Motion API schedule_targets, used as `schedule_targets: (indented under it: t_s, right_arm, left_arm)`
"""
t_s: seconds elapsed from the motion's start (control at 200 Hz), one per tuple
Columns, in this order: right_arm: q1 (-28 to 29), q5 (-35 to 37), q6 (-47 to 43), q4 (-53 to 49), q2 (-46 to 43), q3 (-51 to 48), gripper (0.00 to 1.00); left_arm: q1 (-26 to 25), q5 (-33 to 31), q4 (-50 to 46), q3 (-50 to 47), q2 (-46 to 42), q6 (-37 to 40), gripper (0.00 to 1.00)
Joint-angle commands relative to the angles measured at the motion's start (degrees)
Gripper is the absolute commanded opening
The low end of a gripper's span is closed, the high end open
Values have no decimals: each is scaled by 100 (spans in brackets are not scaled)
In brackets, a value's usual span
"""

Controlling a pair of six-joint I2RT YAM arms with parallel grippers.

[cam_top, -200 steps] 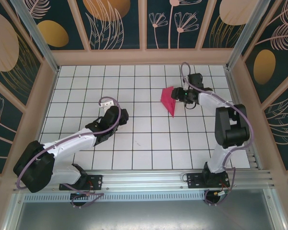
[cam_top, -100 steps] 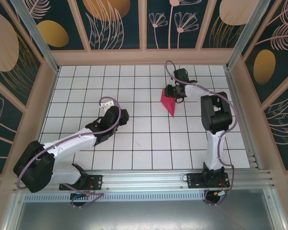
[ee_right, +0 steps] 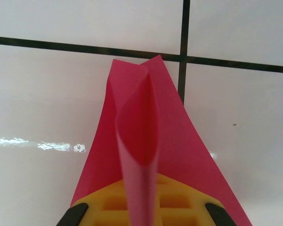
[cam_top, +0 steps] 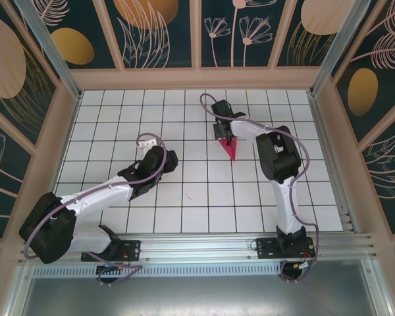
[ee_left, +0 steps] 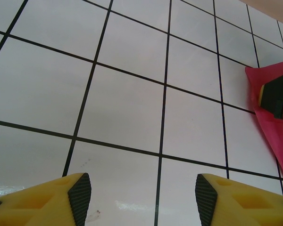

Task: Fold a paper plane with a square sheet of paper (pick it up from the middle)
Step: Move the paper plane to the center of the table.

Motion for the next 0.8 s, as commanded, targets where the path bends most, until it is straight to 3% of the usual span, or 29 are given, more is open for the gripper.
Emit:
schedule_targets:
  t_s: [0.0,0.485,0.731,0.796]
  right_arm:
    - [57,519,-64,-276,281,119,0]
    - [718,1948,-115,-358,808,58,0]
    - [614,1545,-21,-564,592,290,0]
    - [543,1333,53,-669,425,382,6]
  left_arm:
    - [6,8,-80,-10,-5,6,63]
    - [13,129,3,19,126,13,65]
    - [6,121,-5,26,118,26,66]
    - [6,114,-23,30,103,26,66]
